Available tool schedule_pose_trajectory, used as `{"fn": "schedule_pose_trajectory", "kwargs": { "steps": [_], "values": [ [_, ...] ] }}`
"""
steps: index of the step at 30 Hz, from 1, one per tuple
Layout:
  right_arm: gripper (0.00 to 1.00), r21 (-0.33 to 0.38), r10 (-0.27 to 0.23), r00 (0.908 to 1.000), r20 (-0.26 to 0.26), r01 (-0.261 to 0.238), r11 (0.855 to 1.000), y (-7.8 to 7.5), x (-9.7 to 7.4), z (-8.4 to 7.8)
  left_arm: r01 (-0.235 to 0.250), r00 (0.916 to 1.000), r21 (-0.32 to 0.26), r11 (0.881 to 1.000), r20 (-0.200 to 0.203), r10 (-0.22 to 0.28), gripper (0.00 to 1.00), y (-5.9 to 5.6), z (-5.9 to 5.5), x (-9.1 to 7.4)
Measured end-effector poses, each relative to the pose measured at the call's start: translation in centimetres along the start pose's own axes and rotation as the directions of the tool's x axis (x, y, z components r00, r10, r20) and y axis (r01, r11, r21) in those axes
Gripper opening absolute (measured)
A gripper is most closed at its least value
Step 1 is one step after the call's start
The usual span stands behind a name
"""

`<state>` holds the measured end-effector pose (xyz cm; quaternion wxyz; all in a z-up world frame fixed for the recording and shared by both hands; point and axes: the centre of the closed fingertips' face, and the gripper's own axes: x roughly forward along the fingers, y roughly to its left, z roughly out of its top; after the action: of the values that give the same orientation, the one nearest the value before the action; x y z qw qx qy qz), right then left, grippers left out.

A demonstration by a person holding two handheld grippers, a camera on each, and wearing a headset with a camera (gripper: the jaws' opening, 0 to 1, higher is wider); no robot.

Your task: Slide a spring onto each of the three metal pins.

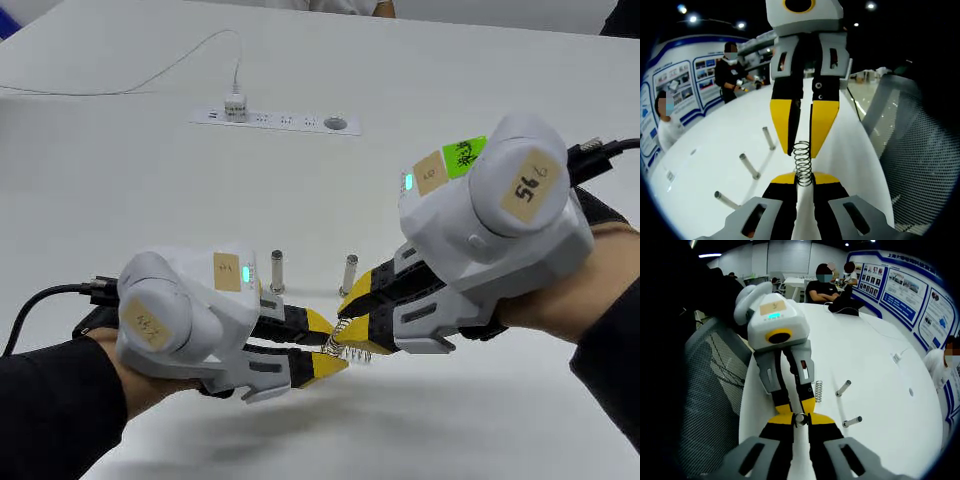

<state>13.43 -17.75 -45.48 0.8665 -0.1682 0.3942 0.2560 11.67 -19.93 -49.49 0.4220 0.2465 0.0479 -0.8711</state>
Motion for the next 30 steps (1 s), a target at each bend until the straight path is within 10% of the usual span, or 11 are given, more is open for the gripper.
{"fn": "schedule_pose_trajectory", "kwargs": {
  "steps": [30],
  "values": [
    [0.15, 0.021, 0.019, 0.9990, -0.041, -0.018, 1.000, 0.3, 0.7, -1.1, 0.008, 1.0000, -0.003, 1.000, 0.000, -0.008, 0.11, -0.3, 0.1, 0.2]
  ]
}}
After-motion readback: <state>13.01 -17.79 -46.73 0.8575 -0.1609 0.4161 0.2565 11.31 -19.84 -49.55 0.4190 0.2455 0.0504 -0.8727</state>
